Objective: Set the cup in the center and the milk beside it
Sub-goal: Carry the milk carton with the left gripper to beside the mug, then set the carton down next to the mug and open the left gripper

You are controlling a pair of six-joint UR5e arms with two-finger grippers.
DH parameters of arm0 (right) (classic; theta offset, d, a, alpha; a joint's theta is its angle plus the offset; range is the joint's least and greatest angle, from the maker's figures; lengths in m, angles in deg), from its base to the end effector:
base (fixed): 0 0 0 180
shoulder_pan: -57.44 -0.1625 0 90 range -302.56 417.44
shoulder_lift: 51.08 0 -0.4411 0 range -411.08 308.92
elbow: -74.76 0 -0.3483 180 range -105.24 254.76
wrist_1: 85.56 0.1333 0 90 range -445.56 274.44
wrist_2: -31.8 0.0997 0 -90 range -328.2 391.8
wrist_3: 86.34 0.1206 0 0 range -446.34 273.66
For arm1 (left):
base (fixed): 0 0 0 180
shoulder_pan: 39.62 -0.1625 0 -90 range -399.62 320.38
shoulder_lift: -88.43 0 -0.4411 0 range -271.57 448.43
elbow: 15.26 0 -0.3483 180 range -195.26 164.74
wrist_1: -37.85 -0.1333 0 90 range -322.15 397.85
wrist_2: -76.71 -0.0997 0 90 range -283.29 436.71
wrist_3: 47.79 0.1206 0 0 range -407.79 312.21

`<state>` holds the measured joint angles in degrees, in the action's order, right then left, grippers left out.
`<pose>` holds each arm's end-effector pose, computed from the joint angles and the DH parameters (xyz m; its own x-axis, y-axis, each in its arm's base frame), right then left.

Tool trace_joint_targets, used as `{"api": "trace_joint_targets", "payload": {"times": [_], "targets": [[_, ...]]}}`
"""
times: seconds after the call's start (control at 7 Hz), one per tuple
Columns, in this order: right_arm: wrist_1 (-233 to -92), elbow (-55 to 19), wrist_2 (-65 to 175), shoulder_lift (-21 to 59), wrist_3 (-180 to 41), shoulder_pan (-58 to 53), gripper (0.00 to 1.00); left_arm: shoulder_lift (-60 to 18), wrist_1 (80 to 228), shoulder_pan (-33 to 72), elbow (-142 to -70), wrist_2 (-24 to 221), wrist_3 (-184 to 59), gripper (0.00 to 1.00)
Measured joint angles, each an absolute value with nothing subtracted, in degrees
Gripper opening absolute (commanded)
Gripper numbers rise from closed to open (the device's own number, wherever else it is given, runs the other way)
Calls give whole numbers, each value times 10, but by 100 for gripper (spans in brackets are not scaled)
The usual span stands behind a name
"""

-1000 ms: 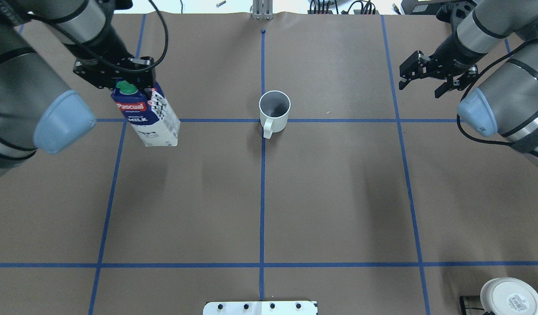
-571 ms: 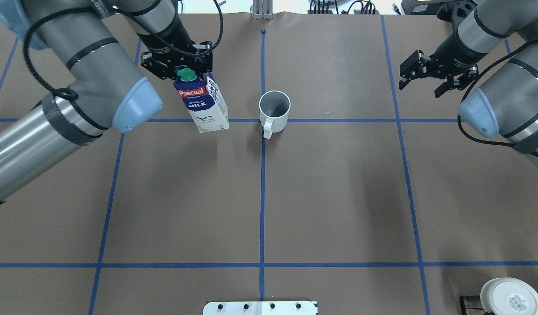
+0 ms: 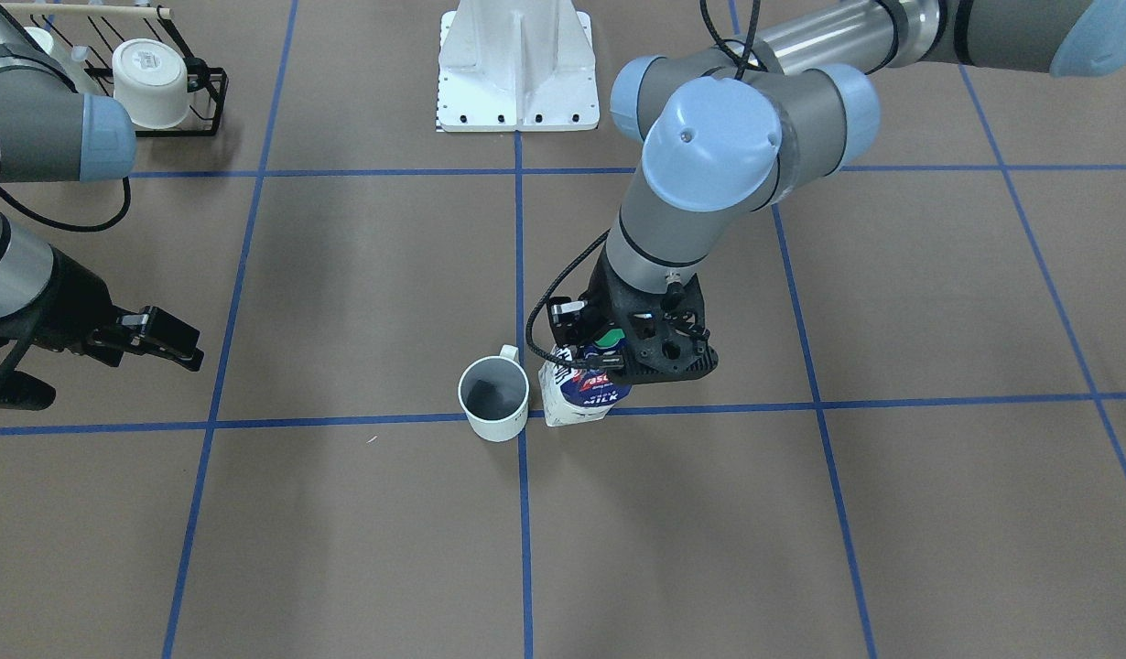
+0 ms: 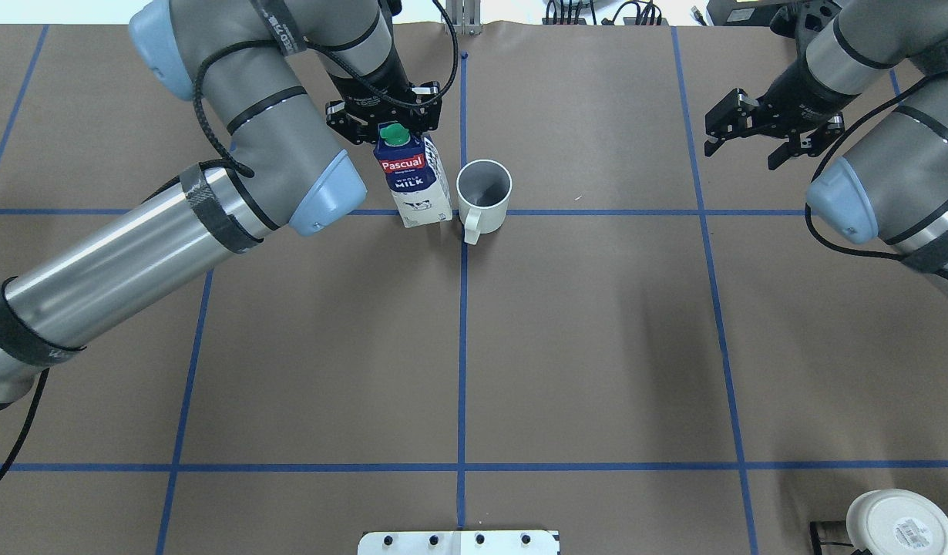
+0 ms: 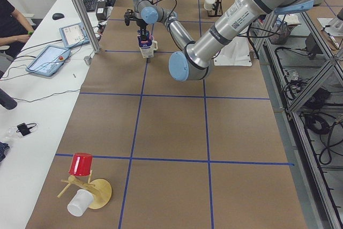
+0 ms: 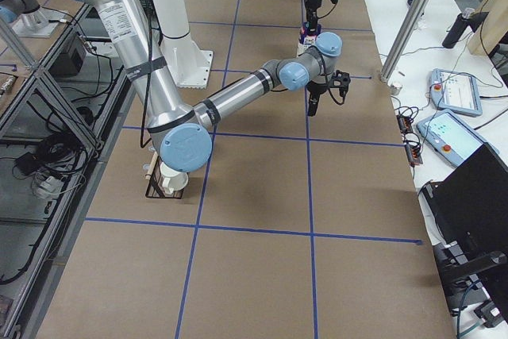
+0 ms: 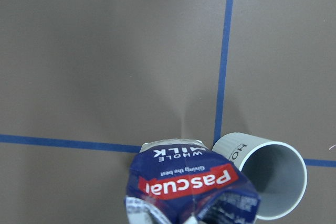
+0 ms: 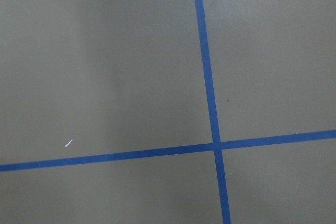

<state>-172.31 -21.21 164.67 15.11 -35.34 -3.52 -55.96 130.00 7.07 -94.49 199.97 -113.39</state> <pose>-0.2523 -0.5601 0.4128 0.6062 0.1417 0.7826 -0.1020 0.9897 -0.1002 0.4673 -0.5937 0.1780 0.5757 -0.1072 -0.8106 0.1110 0.9924 -0.0524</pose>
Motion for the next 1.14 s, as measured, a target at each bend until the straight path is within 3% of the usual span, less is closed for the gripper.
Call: {"api": "trace_joint_targets", "payload": {"times": [0.14,0.29,0.71,1.14], "targets": [[-1723,-212,1645,151,-353,-34,100,-564,1303,67,-937,1997,-1134,83],[-1723,-214,1644,150,-353,-32,100,-564,1303,62,-934,1993,-1135,98],[-1723,-230,1644,155,-356,-32,100,-561,1314,32,-942,1941,-1150,98],[-1721,-246,1633,167,-350,-33,100,-552,1267,71,-1013,1980,-1147,98]]}}
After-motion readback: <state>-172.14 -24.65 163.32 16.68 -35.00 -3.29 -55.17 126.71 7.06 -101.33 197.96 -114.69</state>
